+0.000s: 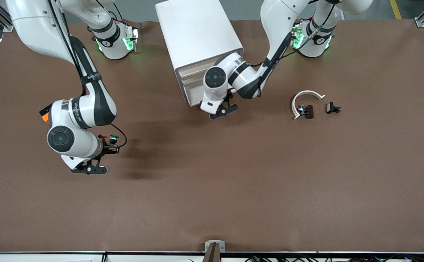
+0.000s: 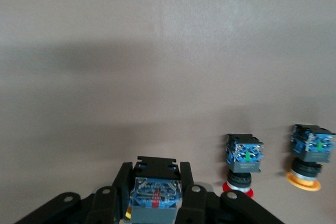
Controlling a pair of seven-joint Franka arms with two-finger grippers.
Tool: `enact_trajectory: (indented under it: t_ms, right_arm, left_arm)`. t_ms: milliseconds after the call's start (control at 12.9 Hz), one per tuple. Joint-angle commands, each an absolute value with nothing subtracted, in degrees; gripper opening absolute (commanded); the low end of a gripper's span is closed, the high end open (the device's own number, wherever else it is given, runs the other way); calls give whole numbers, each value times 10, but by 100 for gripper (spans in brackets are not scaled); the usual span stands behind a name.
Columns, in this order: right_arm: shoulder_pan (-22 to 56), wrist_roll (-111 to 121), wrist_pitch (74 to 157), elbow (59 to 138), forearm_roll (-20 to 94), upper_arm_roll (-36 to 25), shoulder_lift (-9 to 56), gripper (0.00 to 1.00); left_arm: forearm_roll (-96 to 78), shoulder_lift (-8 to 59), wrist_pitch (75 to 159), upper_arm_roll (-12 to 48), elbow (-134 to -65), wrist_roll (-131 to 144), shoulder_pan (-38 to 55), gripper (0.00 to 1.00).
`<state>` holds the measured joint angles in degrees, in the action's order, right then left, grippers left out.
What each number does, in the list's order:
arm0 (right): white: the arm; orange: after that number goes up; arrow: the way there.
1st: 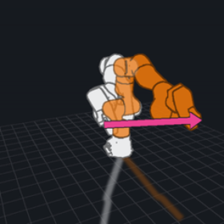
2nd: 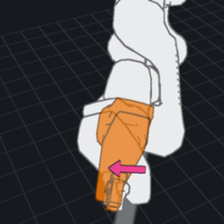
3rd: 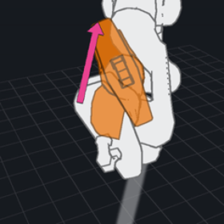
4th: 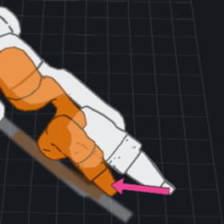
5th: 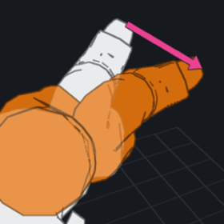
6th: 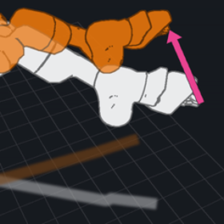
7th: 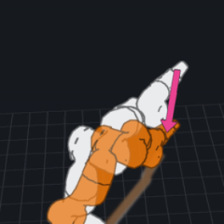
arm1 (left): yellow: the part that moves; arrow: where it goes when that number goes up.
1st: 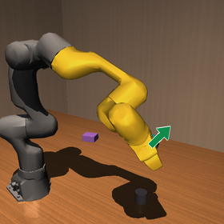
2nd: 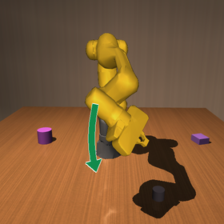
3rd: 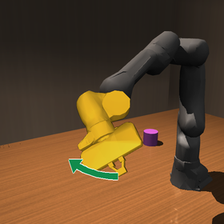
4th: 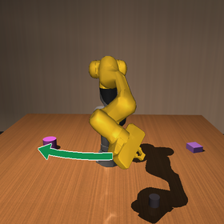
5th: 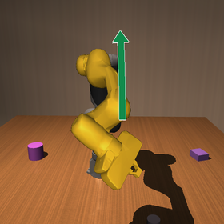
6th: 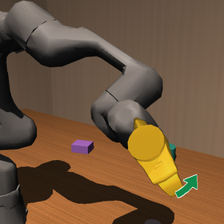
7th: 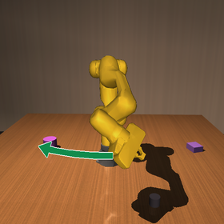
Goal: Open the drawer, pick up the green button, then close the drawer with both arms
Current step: 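Set the green button down beside the red button with the right gripper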
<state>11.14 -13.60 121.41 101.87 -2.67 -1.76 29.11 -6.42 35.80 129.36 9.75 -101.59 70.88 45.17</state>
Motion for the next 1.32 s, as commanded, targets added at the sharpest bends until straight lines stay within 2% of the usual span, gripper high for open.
enact_trajectory:
  t_ms: [0, 543, 698, 931, 1009, 1086, 1164, 1241]
  right_arm:
    - [92, -132, 1242, 1051, -43, -7, 289, 22]
    - [82, -115, 1255, 1056, -49, -7, 325, 22]
    - [81, -102, 1279, 1057, -49, -7, 337, 23]
    - [77, -81, 1287, 1057, -48, -7, 340, 26]
    - [76, -81, 1287, 1056, -49, -7, 341, 29]
    - [77, -81, 1287, 1056, -48, -7, 341, 38]
    - [77, -81, 1286, 1056, -49, -7, 340, 58]
    - [77, -81, 1284, 1056, -48, -7, 339, 69]
  left_arm:
    - [-69, 350, 1272, 119, -1025, 722, 456, 100]
    - [-69, 353, 1248, 143, -1020, 756, 455, 100]
    - [-69, 373, 1251, 143, -989, 755, 451, 100]
    - [-69, 377, 1252, 143, -983, 747, 456, 100]
    - [-69, 375, 1251, 144, -983, 747, 456, 100]
    - [-68, 374, 1250, 143, -983, 744, 454, 100]
    - [-65, 372, 1250, 142, -981, 735, 447, 100]
    - [-62, 374, 1250, 137, -977, 729, 443, 100]
